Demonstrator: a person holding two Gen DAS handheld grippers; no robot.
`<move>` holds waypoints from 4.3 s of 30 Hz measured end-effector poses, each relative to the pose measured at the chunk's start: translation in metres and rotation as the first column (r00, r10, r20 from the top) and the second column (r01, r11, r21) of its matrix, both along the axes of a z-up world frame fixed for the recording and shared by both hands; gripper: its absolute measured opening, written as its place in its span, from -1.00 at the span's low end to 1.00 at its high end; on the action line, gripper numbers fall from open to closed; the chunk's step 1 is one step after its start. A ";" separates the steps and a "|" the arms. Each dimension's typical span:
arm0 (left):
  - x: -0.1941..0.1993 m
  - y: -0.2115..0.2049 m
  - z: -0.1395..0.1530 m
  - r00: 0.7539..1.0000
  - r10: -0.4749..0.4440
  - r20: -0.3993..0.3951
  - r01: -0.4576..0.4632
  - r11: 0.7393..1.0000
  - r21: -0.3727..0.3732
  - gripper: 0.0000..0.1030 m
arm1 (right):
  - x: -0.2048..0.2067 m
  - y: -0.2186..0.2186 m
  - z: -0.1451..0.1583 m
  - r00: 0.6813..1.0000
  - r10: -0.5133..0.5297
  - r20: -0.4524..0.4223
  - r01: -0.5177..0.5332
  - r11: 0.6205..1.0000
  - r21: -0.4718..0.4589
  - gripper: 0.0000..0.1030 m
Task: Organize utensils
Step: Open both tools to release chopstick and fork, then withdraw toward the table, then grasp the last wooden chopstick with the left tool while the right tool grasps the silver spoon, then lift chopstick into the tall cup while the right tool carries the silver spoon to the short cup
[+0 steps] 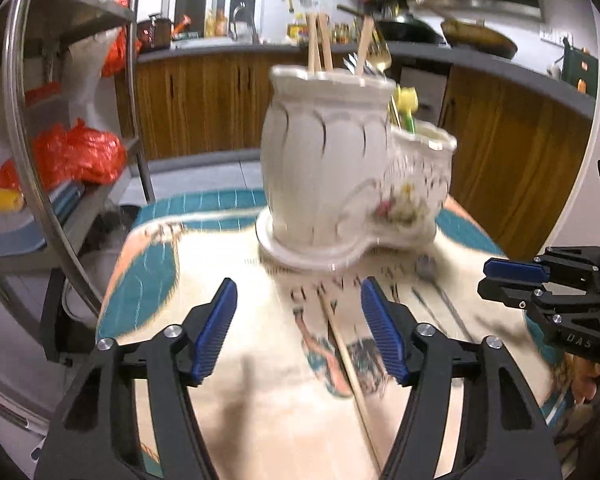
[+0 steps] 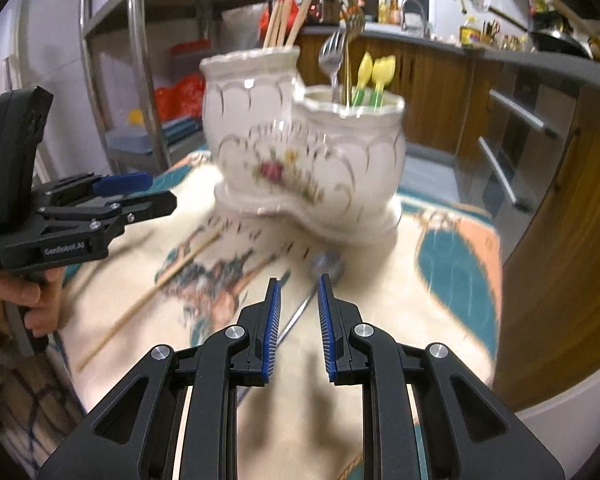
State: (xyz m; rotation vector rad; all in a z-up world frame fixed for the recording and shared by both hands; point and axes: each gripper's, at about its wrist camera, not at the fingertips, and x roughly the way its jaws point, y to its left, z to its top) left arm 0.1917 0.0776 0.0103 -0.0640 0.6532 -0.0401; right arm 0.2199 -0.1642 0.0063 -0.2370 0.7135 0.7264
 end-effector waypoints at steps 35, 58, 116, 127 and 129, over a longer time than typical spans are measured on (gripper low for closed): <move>-0.011 -0.039 -0.027 0.969 -0.115 -0.220 0.134 0.988 0.076 -0.78 | 0.001 -0.023 -0.023 0.983 0.048 -0.176 -0.071 0.989 -0.128 -0.60; -0.026 -0.040 -0.024 0.946 -0.141 -0.291 0.183 0.975 0.123 -0.63 | 0.000 -0.005 -0.020 0.969 0.154 -0.195 -0.203 0.943 -0.262 -0.92; -0.024 0.013 0.080 0.947 -0.100 0.306 0.168 0.964 -0.207 -0.91 | -0.007 -0.036 0.081 0.994 0.111 0.021 -0.113 0.962 0.247 -0.92; 0.002 0.001 0.105 0.897 -0.062 0.437 0.167 0.964 -0.206 -0.91 | 0.026 -0.036 0.097 0.993 0.090 0.077 -0.113 0.915 0.387 -0.92; 0.011 0.000 0.111 0.889 -0.060 0.454 0.170 0.964 -0.205 -0.92 | 0.032 -0.036 0.102 0.993 0.074 0.089 -0.105 0.905 0.412 -0.92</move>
